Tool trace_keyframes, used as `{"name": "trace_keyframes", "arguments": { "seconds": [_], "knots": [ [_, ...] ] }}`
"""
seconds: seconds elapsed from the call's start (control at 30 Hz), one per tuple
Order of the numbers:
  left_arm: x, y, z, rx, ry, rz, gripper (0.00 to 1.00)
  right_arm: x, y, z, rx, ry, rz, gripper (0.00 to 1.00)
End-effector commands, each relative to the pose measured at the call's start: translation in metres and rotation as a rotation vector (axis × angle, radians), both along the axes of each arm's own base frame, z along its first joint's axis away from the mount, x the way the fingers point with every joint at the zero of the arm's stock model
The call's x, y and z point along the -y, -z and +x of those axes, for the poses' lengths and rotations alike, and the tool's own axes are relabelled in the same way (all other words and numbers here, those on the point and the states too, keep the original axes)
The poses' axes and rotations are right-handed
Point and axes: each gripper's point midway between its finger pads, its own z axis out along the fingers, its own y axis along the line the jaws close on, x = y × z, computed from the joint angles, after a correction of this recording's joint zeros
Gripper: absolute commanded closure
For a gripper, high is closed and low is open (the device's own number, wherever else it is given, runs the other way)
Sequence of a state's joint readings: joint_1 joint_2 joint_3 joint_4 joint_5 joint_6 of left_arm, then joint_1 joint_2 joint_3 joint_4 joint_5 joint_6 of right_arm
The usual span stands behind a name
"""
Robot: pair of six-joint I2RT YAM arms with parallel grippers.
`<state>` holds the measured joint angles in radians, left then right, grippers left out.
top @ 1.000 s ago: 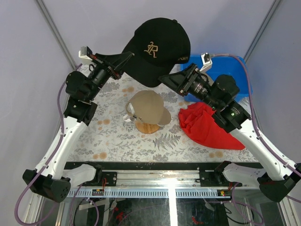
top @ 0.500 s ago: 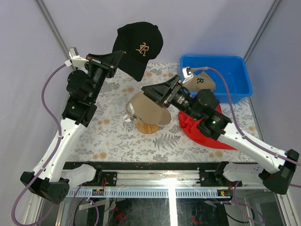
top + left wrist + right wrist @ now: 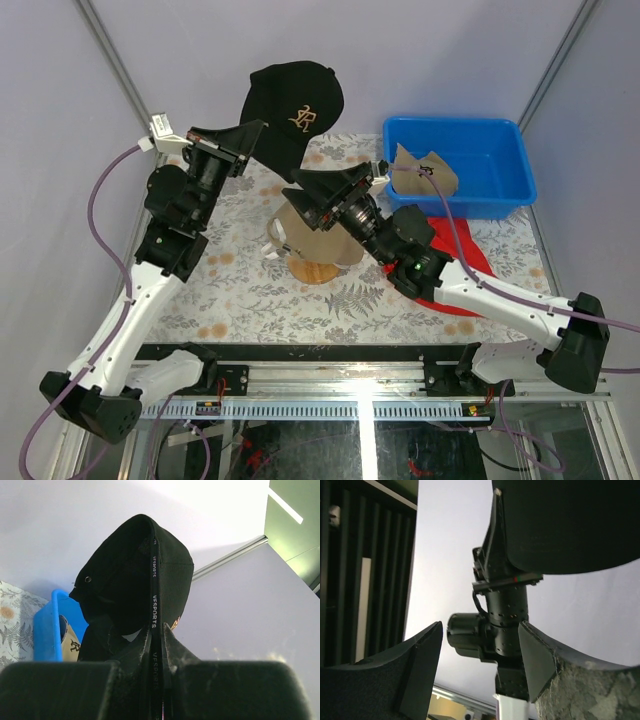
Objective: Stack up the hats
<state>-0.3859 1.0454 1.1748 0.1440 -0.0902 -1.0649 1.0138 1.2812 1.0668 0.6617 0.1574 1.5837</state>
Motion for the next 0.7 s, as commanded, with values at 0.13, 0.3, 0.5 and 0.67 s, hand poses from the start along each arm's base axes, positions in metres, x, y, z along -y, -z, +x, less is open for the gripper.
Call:
{"name": "trace_keyframes", "arguments": {
  "seconds": [0.13, 0.3, 0.5, 0.67],
  "knots": [
    [-0.006, -0.034, -0.019, 0.14, -0.022, -0.052, 1.0, 0.006, -0.031, 0.013, -0.038, 0.044, 0.172, 0.31],
    [-0.004, -0.038, -0.02, 0.147, -0.012, -0.065, 1.0, 0.003, -0.025, 0.014, -0.055, 0.047, 0.162, 0.31],
    [0.001, -0.041, -0.027, 0.15, 0.013, -0.088, 1.0, 0.008, -0.019, 0.025, -0.063, 0.117, 0.158, 0.31],
    [0.004, -0.034, -0.031, 0.138, 0.027, -0.093, 1.0, 0.008, -0.016, 0.035, -0.06, 0.148, 0.149, 0.31]
  ]
}}
